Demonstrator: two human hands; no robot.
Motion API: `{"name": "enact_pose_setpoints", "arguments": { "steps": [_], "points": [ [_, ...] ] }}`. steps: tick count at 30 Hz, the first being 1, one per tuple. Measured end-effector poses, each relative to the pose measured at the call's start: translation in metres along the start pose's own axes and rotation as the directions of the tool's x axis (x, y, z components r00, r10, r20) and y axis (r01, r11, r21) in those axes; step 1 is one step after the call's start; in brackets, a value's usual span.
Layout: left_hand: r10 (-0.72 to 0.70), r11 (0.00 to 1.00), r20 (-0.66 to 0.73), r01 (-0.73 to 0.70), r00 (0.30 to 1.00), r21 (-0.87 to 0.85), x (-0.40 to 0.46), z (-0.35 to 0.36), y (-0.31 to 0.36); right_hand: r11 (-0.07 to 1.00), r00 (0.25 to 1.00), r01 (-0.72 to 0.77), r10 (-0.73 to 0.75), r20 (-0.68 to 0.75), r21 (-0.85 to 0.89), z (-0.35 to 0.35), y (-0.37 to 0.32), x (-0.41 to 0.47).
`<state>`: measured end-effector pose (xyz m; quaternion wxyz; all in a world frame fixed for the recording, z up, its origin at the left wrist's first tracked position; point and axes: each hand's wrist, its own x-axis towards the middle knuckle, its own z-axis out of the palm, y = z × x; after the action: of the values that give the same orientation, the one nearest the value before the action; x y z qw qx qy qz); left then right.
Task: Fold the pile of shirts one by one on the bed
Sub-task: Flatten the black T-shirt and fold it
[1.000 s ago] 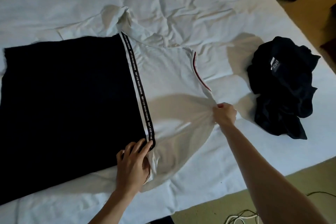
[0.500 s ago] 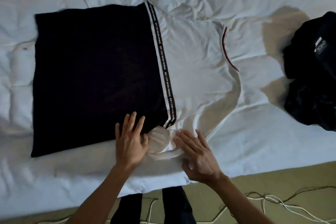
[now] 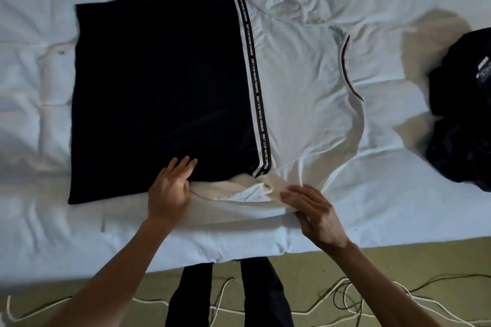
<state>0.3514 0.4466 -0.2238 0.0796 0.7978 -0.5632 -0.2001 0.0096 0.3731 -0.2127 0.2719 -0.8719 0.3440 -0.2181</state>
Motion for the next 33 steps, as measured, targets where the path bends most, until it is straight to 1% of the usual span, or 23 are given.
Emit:
{"name": "enact_pose_setpoints", "arguments": {
  "steps": [4,8,10,12,14,16,18,19,21,23,26,28,30,31,32,33],
  "points": [
    [0.019,0.999,-0.034,-0.020,0.999,-0.026,-0.008,-0.011,-0.002,0.998,0.998,-0.056,0.056,0.003,0.040,-0.007,0.007,-0.014],
    [0.041,0.998,0.020,-0.040,0.999,-0.042,-0.005,-0.015,-0.002,0.985,0.990,-0.144,0.143,0.018,0.096,-0.018,0.007,-0.012],
    [0.090,0.995,0.021,-0.088,0.996,-0.055,0.003,-0.019,0.000,0.966,0.977,-0.211,0.212,0.006,0.151,-0.027,0.004,0.006],
    [0.146,0.984,0.015,-0.144,0.989,-0.108,0.013,-0.024,0.000,0.943,0.964,-0.259,0.267,-0.011,0.209,-0.037,0.001,0.034],
    [0.168,0.962,0.017,-0.160,0.986,-0.223,0.026,-0.033,-0.001,0.928,0.954,-0.279,0.297,-0.038,0.247,-0.048,0.003,0.065],
    [0.146,0.923,0.021,-0.129,0.989,-0.364,0.042,-0.045,0.000,0.910,0.941,-0.299,0.332,-0.069,0.287,-0.058,0.007,0.098],
    [0.076,0.886,0.051,-0.044,0.996,-0.462,0.060,-0.058,0.006,0.882,0.921,-0.335,0.381,-0.084,0.332,-0.063,0.016,0.129],
    [0.042,0.878,0.078,0.000,0.996,-0.480,0.069,-0.064,0.010,0.870,0.913,-0.349,0.400,-0.083,0.348,-0.065,0.020,0.143],
    [0.037,0.880,0.120,0.024,0.992,-0.474,0.091,-0.071,0.014,0.864,0.907,-0.356,0.411,-0.089,0.357,-0.068,0.028,0.173],
    [0.069,0.900,0.151,0.003,0.986,-0.435,0.113,-0.079,0.016,0.870,0.903,-0.364,0.417,-0.103,0.332,-0.071,0.039,0.202],
    [0.072,0.915,0.111,-0.022,0.991,-0.402,0.143,-0.077,0.014,0.855,0.864,-0.449,0.489,-0.116,0.259,-0.063,0.065,0.239],
    [-0.001,0.932,0.098,0.037,0.995,-0.361,0.154,-0.068,0.015,0.825,0.825,-0.547,0.560,-0.075,0.144,-0.052,0.080,0.246],
    [-0.095,0.947,0.093,0.119,0.991,-0.300,0.157,-0.053,0.020,0.806,0.806,-0.592,0.592,-0.015,-0.024,-0.040,0.089,0.234],
    [-0.142,0.950,0.036,0.146,0.989,-0.276,0.156,-0.047,0.027,0.789,0.792,-0.609,0.610,-0.013,-0.083,-0.037,0.091,0.224],
    [-0.169,0.955,-0.074,0.145,0.983,-0.260,0.154,-0.042,0.038,0.774,0.780,-0.624,0.625,-0.030,-0.112,-0.035,0.092,0.212],
    [-0.157,0.961,-0.207,0.101,0.966,-0.257,0.152,-0.037,0.054,0.755,0.765,-0.643,0.642,-0.059,-0.124,-0.035,0.092,0.200]
  ]
}}
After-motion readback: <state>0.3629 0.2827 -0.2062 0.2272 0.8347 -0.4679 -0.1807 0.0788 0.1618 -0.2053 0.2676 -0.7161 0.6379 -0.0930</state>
